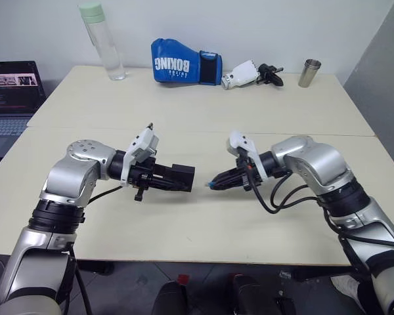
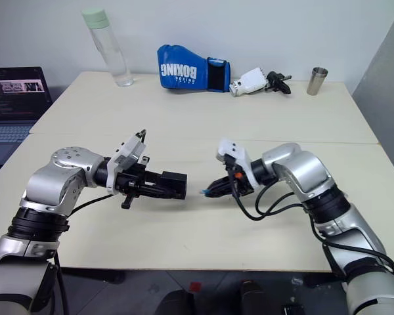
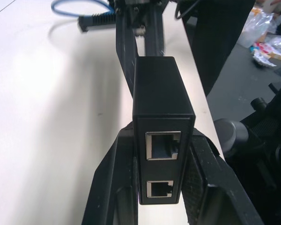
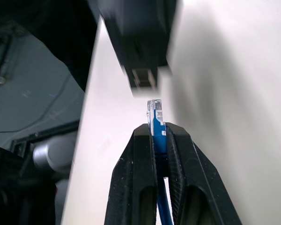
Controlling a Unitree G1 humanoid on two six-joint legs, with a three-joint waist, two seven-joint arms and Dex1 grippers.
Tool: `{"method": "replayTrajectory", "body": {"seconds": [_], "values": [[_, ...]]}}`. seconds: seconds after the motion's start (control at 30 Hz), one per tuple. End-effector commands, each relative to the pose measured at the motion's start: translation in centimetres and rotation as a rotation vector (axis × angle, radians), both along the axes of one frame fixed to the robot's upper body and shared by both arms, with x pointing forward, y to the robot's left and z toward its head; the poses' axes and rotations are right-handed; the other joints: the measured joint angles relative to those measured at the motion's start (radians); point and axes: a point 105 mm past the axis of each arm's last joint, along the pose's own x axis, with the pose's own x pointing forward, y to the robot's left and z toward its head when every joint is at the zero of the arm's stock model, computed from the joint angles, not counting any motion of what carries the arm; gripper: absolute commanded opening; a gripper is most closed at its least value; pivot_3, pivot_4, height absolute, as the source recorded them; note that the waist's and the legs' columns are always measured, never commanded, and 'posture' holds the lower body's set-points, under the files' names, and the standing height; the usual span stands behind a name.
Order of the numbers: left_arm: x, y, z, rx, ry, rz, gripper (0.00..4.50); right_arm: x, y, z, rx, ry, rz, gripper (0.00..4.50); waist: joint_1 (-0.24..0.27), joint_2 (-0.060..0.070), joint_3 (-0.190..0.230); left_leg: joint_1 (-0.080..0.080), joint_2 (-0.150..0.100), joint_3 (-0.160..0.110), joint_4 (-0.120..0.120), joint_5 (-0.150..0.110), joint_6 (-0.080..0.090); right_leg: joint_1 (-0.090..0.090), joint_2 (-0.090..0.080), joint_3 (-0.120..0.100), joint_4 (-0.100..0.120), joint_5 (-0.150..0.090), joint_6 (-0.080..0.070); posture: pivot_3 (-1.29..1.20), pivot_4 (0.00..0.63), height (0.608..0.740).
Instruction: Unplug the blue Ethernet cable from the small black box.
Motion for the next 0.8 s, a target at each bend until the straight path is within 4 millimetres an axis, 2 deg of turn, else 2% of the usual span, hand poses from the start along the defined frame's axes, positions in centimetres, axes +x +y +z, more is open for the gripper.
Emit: {"method": "replayTrajectory", "body": {"seconds": [0.03, 0.13, 0.33, 0.43, 0.53, 0.57, 0.8], "values": [[0.0, 0.2, 1.0, -0.008, -0.047, 0.008, 0.79, 0.3, -1.1, 0.4, 0.003, -0.029, -0.028, 0.02, 0.000, 0.000, 0.001, 0.000, 0.000, 0.000, 0.000, 0.000, 0.000, 0.000, 0.000, 0.000, 0.000, 0.000, 0.000, 0.00, 0.150, 0.740], [-0.1, 0.2, 1.0, -0.014, -0.045, 0.014, 0.79, 0.8, -3.0, 0.1, -0.009, -0.036, -0.091, 0.02, 0.000, -0.001, 0.002, 0.000, 0.000, 0.000, 0.000, 0.000, 0.000, 0.000, 0.000, 0.000, 0.000, 0.000, 0.000, 0.00, 0.150, 0.740], [-0.5, 0.0, 1.0, -0.050, -0.028, 0.030, 0.79, 2.8, -9.7, -1.8, -0.113, -0.120, -0.347, 0.02, 0.006, -0.004, 0.006, -0.001, 0.000, 0.000, 0.000, 0.000, 0.000, 0.000, 0.000, 0.001, -0.001, 0.000, 0.000, 0.00, 0.150, 0.740], [-0.6, -0.1, 1.1, -0.063, -0.019, 0.038, 0.79, 3.0, -11.8, -2.7, -0.153, -0.135, -0.408, 0.02, 0.005, -0.004, 0.007, 0.000, 0.000, 0.001, 0.000, 0.000, 0.000, 0.000, 0.000, 0.002, 0.000, 0.000, 0.000, 0.00, 0.150, 0.740], [-0.6, -0.2, 1.0, -0.069, -0.011, 0.044, 0.79, 2.9, -12.7, -3.5, -0.169, -0.136, -0.437, 0.02, 0.001, -0.004, 0.008, 0.000, 0.000, 0.001, 0.000, 0.000, 0.000, 0.000, 0.000, 0.002, 0.000, 0.000, 0.000, 0.00, 0.150, 0.740], [-0.6, -0.2, 1.0, -0.071, -0.009, 0.045, 0.79, 2.9, -12.6, -3.6, -0.165, -0.139, -0.440, 0.73, -0.002, -0.003, 0.008, 0.000, 0.000, 0.001, 0.000, 0.000, 0.000, 0.000, 0.001, 0.002, 0.000, 0.000, 0.000, 0.00, 0.150, 0.740], [-0.5, -0.3, 1.1, -0.091, -0.003, 0.076, 0.79, 2.8, -11.4, -2.9, -0.092, -0.168, -0.418, 2.22, -0.002, -0.003, 0.009, 0.000, 0.000, 0.001, 0.000, 0.000, 0.000, 0.000, 0.001, 0.003, 0.000, 0.000, 0.000, 0.00, 0.150, 0.740]]}}
